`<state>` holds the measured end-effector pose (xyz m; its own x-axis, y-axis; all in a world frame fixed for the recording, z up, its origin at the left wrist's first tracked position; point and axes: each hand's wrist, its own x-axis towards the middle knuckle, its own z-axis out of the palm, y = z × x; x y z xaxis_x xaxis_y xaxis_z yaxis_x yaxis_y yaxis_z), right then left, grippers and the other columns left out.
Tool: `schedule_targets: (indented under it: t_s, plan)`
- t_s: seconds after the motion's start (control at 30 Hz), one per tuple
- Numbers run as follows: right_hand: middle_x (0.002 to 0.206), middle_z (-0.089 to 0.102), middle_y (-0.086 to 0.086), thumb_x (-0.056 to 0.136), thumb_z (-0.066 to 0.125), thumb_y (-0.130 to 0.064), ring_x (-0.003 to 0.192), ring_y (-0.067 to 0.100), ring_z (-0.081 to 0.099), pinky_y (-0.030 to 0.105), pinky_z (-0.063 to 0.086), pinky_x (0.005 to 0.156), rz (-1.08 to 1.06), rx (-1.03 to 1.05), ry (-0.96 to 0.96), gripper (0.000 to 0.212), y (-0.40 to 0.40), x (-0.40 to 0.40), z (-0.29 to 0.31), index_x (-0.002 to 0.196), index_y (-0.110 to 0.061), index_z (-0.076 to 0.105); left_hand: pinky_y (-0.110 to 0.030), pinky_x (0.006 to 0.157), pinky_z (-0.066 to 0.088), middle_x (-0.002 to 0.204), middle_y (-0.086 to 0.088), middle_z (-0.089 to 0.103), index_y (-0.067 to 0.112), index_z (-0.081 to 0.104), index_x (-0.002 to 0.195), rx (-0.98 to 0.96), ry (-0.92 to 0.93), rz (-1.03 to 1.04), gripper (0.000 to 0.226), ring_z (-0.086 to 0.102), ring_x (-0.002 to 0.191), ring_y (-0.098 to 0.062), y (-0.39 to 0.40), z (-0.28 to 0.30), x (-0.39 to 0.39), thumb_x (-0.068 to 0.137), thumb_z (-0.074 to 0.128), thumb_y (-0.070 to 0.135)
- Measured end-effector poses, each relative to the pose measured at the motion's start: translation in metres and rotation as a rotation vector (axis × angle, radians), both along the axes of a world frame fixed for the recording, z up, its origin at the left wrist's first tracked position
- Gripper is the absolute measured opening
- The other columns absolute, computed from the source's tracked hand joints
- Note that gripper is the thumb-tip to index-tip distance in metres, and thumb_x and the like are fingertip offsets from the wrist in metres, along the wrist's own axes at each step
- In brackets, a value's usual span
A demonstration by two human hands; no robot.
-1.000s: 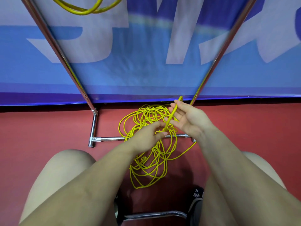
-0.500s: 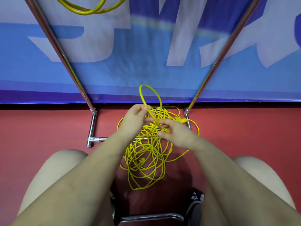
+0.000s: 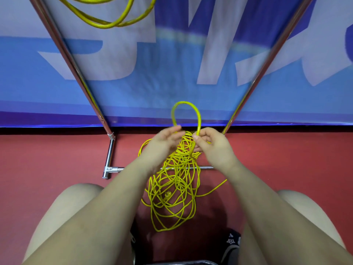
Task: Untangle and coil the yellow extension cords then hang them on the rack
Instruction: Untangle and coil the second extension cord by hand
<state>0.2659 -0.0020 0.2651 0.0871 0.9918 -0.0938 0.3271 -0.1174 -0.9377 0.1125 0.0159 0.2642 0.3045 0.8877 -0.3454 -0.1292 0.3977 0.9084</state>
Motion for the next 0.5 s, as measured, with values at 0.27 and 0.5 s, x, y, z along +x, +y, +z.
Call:
schedule_targets:
  t_s: [0.27,0.5]
  plan:
    - [0.064,0.055,-0.001,0.095,0.049,-0.023,0.054,0.008,0.063,0.018,0.053,0.056,-0.177,-0.126,0.5,0.021,0.002,0.006,0.031,0.077,-0.015,0.054,-0.007,0.067,0.038,0.086,0.003,0.059,0.001,0.053,0.098,0.265,0.376,-0.369,0.005,0.052,0.071,0.009,-0.016,-0.028,0.015,0.093,0.052,0.001]
    - [0.094,0.065,0.0,0.092,0.055,-0.025,0.085,0.014,0.063,0.028,0.049,0.079,0.015,-0.242,0.105,0.026,-0.001,0.009,0.011,0.116,-0.013,0.056,-0.01,0.051,0.045,0.08,-0.004,0.064,0.012,0.051,0.092,0.196,0.241,-0.051,0.007,0.063,0.056,-0.001,-0.009,-0.014,0.016,0.097,0.047,0.009]
